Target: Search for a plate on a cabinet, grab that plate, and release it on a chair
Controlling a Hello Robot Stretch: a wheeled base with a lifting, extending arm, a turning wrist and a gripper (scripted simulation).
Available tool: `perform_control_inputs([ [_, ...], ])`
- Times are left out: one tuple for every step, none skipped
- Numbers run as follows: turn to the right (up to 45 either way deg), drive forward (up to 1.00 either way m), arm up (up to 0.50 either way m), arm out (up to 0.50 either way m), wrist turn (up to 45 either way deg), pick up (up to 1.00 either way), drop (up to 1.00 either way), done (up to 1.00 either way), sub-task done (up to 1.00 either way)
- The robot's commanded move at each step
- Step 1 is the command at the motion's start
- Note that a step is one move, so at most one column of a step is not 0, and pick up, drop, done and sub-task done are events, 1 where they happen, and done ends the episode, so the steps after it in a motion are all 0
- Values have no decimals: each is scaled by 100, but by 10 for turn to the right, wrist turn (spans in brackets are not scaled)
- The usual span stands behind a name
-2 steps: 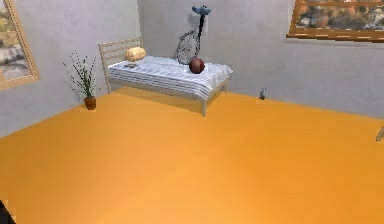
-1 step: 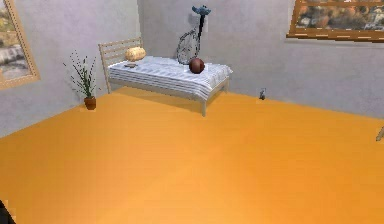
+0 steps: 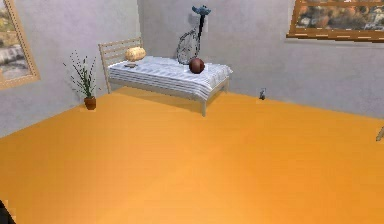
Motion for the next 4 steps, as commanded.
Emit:
perform_control_inputs([
  [0, 0, -38, 0, 0, 0, 0, 0, 0],
  [0, 0, -50, 0, 0, 0, 0, 0, 0],
  [0, 0, 0, 0, 0, 0, 100, 0, 0],
  [0, 0, 0, -10, 0, 0, 0, 0, 0],
])
